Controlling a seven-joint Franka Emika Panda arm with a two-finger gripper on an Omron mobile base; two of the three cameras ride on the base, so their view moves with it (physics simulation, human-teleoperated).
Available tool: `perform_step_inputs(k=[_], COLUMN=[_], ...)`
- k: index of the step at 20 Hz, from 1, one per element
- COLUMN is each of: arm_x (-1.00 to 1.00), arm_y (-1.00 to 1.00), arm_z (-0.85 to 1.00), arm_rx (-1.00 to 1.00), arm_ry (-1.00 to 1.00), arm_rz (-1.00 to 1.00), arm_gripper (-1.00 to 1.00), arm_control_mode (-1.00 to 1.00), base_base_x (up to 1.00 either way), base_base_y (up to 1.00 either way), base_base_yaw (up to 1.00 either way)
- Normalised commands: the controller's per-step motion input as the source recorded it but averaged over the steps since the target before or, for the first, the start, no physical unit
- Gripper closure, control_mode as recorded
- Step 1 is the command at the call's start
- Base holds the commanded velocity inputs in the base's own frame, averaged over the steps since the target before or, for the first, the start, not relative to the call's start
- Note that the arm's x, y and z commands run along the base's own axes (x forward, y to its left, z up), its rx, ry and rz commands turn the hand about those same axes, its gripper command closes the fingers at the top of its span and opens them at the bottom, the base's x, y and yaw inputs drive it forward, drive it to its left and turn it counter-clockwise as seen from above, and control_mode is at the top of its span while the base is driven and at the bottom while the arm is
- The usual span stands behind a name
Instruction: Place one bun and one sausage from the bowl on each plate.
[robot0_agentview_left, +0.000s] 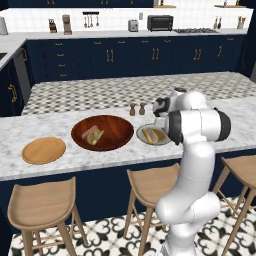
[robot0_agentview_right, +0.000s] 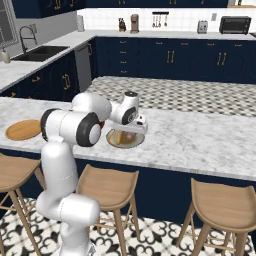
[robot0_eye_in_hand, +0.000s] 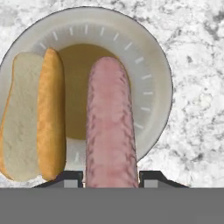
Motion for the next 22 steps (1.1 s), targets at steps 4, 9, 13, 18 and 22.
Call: perform_step_inputs(k=[4,9,13,18,22], arm_x=[0.4,0.3,0.36,0.23,0.0], arm_y=[0.0,0.0,0.0,0.0,0.0], arm_z=[-0.27,-0.39,-0.2,-0.15,0.0], arm_rx=[0.0,0.0,0.0,0.0,0.0], arm_ry=[-0.01,0.0,-0.04,-0.06,0.0], arm_rz=[0.0,0.0,0.0,0.0,0.0], arm_gripper=[1.0,1.0,1.0,-1.0,-1.0], arm_control_mode=[-1.0,-1.0,-1.0,-1.0,-1.0], base_base_x=[0.0,0.0,0.0,0.0,0.0], base_base_y=[0.0,0.0,0.0,0.0,0.0], base_base_yaw=[0.0,0.0,0.0,0.0,0.0])
